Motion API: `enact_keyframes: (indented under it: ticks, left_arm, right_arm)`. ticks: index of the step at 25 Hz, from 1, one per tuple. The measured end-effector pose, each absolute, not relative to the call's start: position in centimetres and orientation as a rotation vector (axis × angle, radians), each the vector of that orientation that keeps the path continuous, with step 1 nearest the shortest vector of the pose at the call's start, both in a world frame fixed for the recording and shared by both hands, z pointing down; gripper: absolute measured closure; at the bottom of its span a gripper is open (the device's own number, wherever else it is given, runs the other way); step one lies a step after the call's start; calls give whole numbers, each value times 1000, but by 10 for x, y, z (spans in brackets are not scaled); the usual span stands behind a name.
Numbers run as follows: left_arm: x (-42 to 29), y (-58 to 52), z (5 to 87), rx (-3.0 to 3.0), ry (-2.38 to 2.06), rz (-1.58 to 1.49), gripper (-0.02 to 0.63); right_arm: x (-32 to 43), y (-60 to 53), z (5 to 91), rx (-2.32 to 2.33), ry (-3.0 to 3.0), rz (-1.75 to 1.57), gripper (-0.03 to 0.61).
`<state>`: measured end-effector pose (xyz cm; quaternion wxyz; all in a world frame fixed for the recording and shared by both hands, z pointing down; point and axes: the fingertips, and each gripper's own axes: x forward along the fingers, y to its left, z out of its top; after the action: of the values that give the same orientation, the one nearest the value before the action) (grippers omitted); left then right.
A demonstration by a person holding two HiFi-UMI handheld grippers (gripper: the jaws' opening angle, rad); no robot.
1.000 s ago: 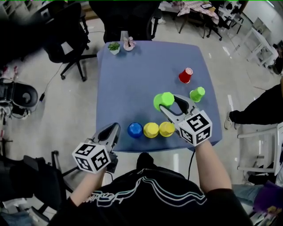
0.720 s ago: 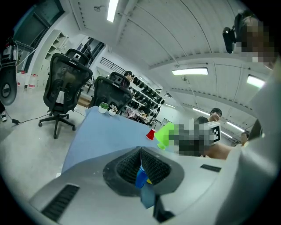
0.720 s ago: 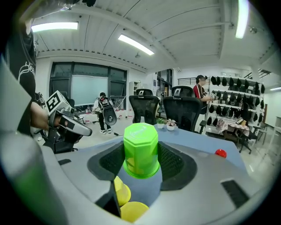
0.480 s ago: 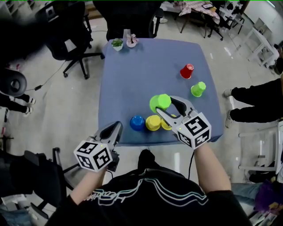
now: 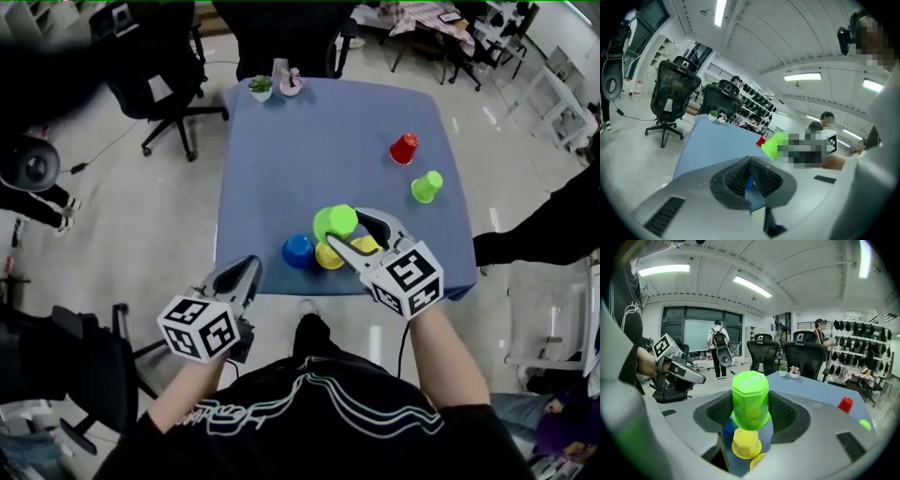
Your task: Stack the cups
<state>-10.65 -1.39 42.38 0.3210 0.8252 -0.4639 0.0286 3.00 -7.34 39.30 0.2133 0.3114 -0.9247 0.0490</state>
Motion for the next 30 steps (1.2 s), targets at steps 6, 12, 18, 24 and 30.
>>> enact_keyframes:
  ticks: [6,12,18,24,30]
  left_arm:
    - [-115,-4,428,2154,-1242,72,589]
    - [-124,2,430,2138,-1259,70,589]
    - [-130,5,432,2128,-1277,68,589]
    - [-131,7,434,2116,-1282,72,589]
    - [-133,4,437,2114,-1282,75,589]
  right_arm:
    - [18,-62,405,814,-2563,147,328]
    - [12,-58,424,794,-2522,183,328]
    - [9,-55,432,782,-2515,212,328]
    - [9,-56,437,776,-2511,228,328]
    - [6,-58,440,764,-2516,240,327]
